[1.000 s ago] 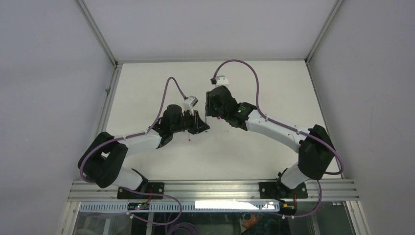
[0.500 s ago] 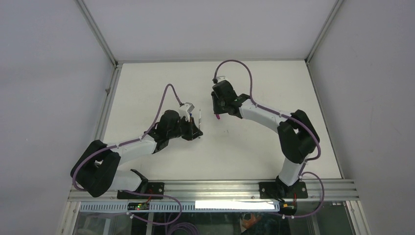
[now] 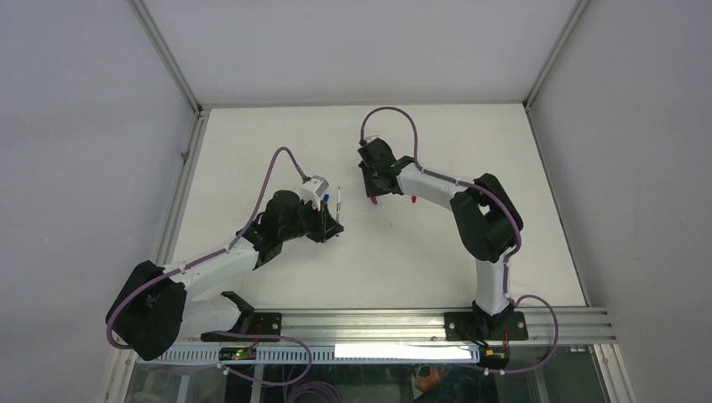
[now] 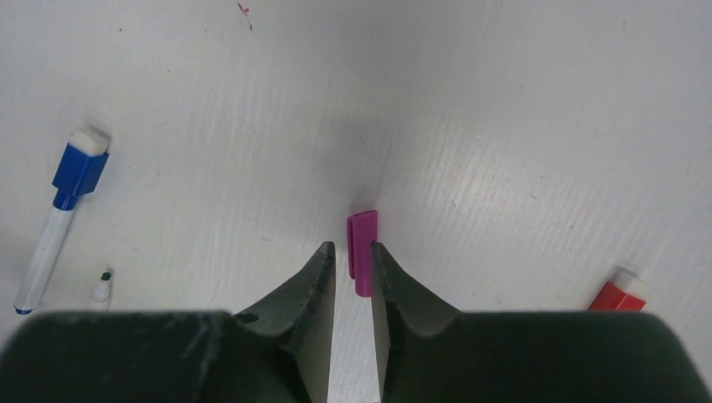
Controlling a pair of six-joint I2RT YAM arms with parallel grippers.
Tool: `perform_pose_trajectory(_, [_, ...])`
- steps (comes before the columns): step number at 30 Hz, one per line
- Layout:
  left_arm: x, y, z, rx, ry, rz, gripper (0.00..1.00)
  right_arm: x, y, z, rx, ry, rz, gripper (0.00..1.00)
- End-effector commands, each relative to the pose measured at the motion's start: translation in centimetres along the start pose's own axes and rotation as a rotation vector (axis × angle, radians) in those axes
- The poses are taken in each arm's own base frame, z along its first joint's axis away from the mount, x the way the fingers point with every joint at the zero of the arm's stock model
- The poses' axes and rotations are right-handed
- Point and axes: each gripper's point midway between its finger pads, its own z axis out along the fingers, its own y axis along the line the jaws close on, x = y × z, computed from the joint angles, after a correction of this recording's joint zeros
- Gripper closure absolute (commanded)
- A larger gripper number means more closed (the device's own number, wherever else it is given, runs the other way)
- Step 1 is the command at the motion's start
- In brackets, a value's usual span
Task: Insert the pens into the pen caps
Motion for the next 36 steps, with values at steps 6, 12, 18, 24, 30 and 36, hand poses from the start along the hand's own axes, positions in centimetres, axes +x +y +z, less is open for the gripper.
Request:
perform_pose_trajectory(6, [0.1, -0.1, -0.4, 0.004, -0.002, 0.045, 1.0, -1.0, 0.0, 1.1, 0.013, -0.012, -0.004, 0.77])
perform_pose_trajectory(12, [-0.4, -0.4, -0.8, 0.007, -0.009, 0.055, 1.0, 0.1, -0.1, 1.9, 0.017, 0.013, 0.001, 0.78])
perform_pose_trajectory(18, [-0.8, -0.6, -1.1, 0.011, -0.014, 0.059, 1.0, 1.1, -0.2, 2.3, 0.022, 0.034, 0.0, 0.79])
perform_pose_trajectory(24, [-0.6, -0.6, -1.0, 0.009, -0.003, 0.059, 1.0, 2.4, -0.2, 2.9, 0.014, 0.069, -0.01, 1.0])
perform_pose_trajectory(30, [-0.4, -0.4, -0.8, 0.007, 0.003, 0.054, 1.0, 0.8, 0.5, 1.2, -0.038, 0.004, 0.006, 1.0])
perform_pose_trajectory(36, [0.0, -0.3, 0.0, 0.013, 0.006, 0.041, 1.0, -3.6, 1.6, -3.9, -0.131, -0.179, 0.028, 1.0])
